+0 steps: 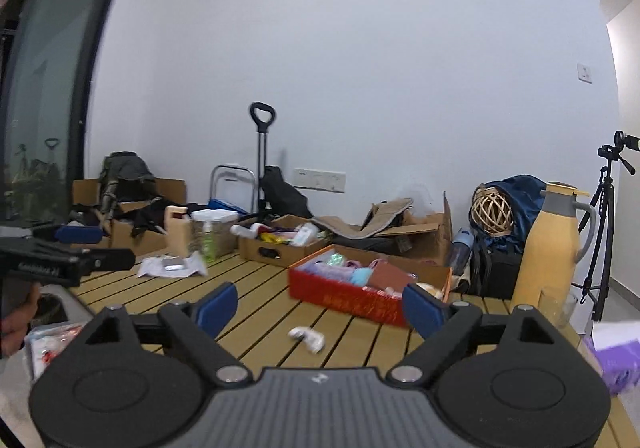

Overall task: Organize soft objects
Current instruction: 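Withdraw both open grippers from the box back toward the table, then grasp the white crumpled cloth with the left gripper while the right gripper grasps it too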

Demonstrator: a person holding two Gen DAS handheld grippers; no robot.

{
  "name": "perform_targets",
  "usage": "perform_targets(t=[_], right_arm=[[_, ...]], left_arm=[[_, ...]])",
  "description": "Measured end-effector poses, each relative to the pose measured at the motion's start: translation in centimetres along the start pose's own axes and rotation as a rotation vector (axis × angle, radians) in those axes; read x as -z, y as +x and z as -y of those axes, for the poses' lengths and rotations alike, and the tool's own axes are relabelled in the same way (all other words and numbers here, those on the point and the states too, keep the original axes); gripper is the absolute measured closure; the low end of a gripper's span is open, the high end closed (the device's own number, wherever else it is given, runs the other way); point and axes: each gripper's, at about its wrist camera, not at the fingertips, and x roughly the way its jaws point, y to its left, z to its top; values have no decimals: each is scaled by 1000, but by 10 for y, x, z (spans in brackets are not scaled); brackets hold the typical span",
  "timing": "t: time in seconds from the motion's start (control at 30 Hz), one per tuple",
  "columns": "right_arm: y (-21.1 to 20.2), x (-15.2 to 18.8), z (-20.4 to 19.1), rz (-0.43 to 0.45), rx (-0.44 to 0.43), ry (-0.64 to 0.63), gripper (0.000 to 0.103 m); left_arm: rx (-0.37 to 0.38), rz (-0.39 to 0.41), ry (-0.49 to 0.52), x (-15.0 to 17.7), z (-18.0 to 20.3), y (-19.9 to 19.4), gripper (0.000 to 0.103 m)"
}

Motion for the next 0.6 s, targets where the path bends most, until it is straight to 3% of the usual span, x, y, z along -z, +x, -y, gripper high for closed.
perform_targets(t=[0.23, 0.6], right_arm=[[-16, 10, -18, -7, -18, -10, 9], [37, 47, 14, -79, 71, 101, 9]], left_arm=[[-11, -10, 8, 1, 3, 6, 1], [-33, -162, -4, 40, 6, 83, 1]])
